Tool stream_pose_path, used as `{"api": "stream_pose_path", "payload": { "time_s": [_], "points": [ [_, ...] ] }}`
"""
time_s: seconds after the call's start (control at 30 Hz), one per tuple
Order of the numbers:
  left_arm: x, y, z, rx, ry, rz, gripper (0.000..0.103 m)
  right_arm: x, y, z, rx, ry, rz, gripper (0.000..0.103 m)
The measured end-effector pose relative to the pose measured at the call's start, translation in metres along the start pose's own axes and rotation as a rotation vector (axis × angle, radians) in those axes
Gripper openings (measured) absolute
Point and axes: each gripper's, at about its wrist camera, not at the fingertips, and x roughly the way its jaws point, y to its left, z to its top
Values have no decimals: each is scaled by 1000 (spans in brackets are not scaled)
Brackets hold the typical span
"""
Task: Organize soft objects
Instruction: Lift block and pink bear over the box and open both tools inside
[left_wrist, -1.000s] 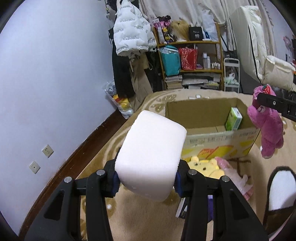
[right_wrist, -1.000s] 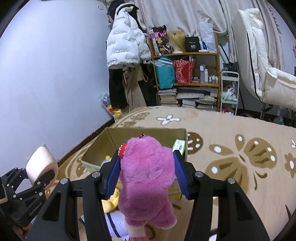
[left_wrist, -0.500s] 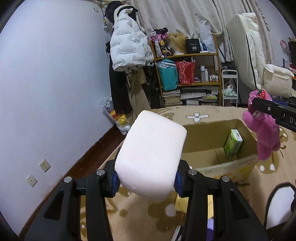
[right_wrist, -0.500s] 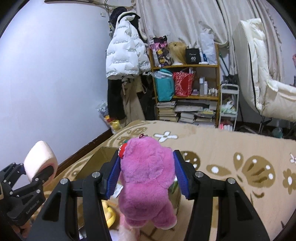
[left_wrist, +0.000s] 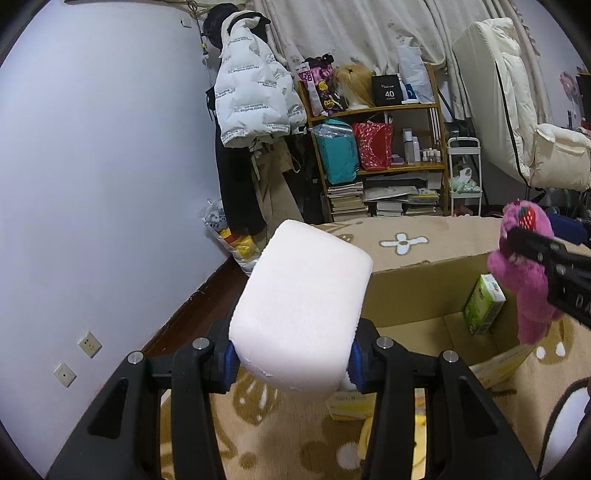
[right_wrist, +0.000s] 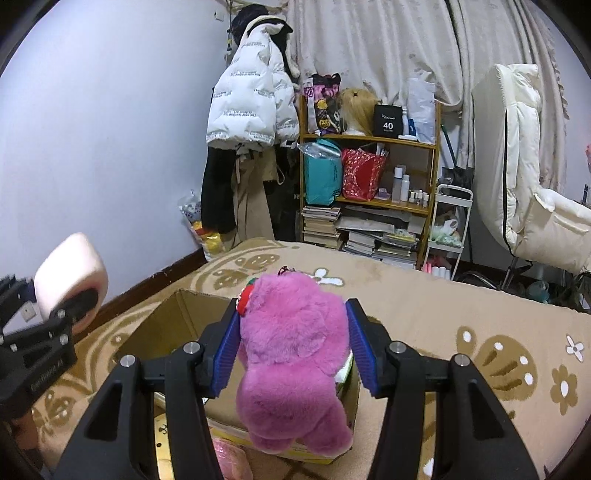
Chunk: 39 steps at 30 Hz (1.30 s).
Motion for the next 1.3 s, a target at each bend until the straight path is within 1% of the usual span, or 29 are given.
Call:
{"api": "stream_pose_path", "payload": {
  "time_s": [0.2,0.27,0.37,0.47,0.53,0.73,0.87,1.0,1.1,1.17,1.23,1.3],
  "points": [
    [14,-2,7,4,0,-7,45,11,-1,-1,-5,20,-7,58],
    [19,-3,8,-7,14,-28,45,16,-4,0,13,30,5,58],
    [28,-5,6,-20,41,-68,45,20,-8,-1,17,38,-4,58],
    [36,-13,0,12,68,-71,45,26,-11,-4,24,48,-6,59],
    [40,-17,-4,14,87,-99,45,30,-13,-6,31,52,-2,59],
    [47,-26,-10,18,119,-169,45,39,-24,-10,85,68,37,59],
    [48,-29,-12,19,128,-181,46,38,-32,-9,131,63,74,59],
    [52,-31,-14,28,148,-214,47,32,-33,-5,152,48,103,60],
    [55,-34,-16,35,162,-225,50,31,-29,-5,150,47,131,61],
    [56,-37,-18,42,166,-231,54,33,-26,-7,139,58,128,62],
    [55,-39,-20,56,166,-217,56,36,-24,-10,132,71,126,62],
    [56,-41,-22,68,173,-209,57,40,-22,-12,134,94,117,63]
  ]
}}
